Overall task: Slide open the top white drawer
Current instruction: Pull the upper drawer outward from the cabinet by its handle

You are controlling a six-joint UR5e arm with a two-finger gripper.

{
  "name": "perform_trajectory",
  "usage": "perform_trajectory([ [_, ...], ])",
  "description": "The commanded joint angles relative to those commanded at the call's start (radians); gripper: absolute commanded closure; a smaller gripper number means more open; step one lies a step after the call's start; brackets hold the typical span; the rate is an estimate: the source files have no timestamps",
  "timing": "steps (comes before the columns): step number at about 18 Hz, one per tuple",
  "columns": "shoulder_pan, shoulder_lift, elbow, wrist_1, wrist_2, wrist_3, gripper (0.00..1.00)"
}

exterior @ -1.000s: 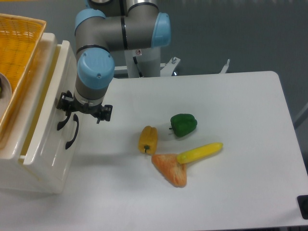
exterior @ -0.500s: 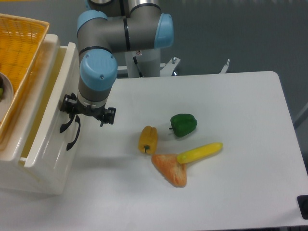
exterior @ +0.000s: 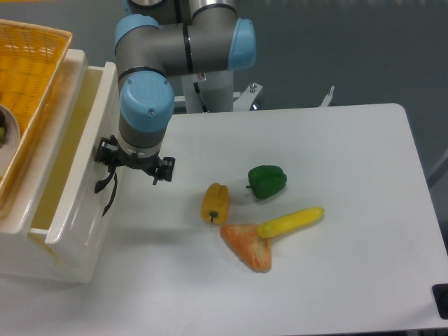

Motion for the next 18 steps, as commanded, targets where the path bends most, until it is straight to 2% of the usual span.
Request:
perform_trajectory([
  [18,0.058,0.006,0.003,0.006,0.032,0.16,0.0],
])
